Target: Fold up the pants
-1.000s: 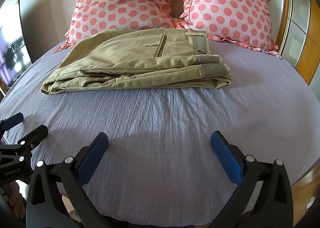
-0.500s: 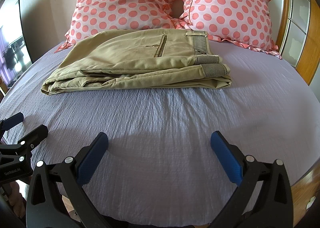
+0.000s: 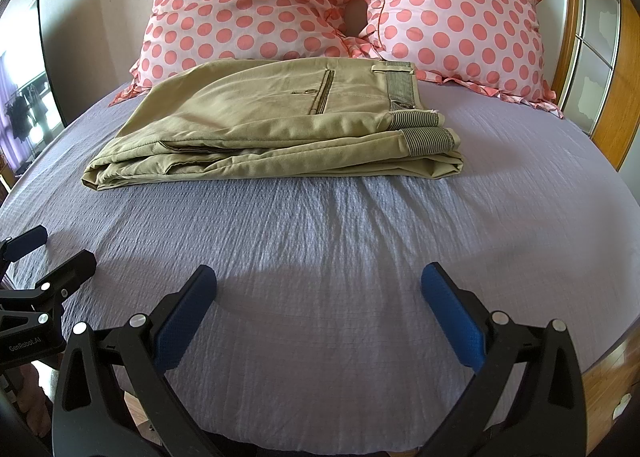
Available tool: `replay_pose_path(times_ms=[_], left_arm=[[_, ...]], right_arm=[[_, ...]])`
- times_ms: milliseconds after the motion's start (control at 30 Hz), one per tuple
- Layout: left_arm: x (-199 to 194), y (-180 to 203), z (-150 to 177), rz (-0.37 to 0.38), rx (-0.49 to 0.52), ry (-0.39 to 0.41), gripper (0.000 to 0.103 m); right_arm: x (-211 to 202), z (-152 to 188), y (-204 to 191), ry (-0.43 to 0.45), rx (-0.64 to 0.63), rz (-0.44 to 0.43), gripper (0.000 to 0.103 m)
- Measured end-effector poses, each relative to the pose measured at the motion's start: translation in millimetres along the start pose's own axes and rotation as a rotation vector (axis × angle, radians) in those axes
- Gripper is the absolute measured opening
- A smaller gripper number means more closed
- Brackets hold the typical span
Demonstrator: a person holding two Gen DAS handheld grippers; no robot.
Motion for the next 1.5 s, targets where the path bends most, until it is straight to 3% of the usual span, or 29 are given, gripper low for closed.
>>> replay_pose_path(times_ms=[1500], left_arm=[[2.7,-1.5,-0.7,0.01,0.004,-0.042,0.101]], right_arm=[[0.3,-1.0,0.0,-0.001,0.0,0.0,0.102]])
Point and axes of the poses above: each gripper's, at about its wrist camera, not at the fingertips, and x roughly the way its jaws point, y to its right, z to its underside, the point moved 7 cm from there along x, roughly the way its jaws point, and after that the axes turned 3 degrees about -x, right-handed, at the moved point
